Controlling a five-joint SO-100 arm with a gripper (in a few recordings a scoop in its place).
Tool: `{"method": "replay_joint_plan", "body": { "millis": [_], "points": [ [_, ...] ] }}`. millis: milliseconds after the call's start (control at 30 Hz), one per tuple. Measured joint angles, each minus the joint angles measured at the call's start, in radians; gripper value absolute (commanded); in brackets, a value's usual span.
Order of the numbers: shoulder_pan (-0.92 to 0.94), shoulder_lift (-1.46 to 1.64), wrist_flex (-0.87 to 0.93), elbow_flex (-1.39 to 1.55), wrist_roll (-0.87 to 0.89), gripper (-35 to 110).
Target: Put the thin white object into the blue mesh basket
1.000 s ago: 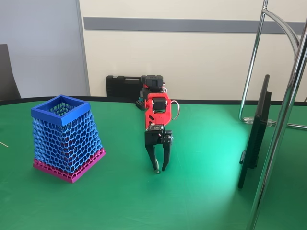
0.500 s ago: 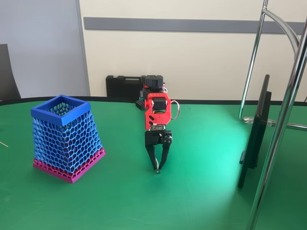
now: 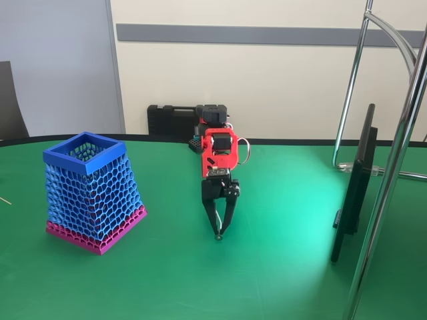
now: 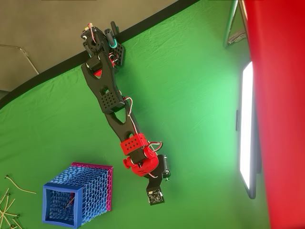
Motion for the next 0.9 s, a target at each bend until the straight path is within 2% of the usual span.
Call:
{"method": "replay_joint_plan", "body": {
  "millis": [267,500,800,900],
  "points": [
    [-0.003,0.031,-0.044,-0.006,0.04,0],
    [-0.005,0.227,-0.109,0.097,0.031,0],
    [0.035,0.577,-0.267,0.396,-0.044,0],
    [0.06,0.709,-0.391,0.56,-0.106,0]
  ]
}}
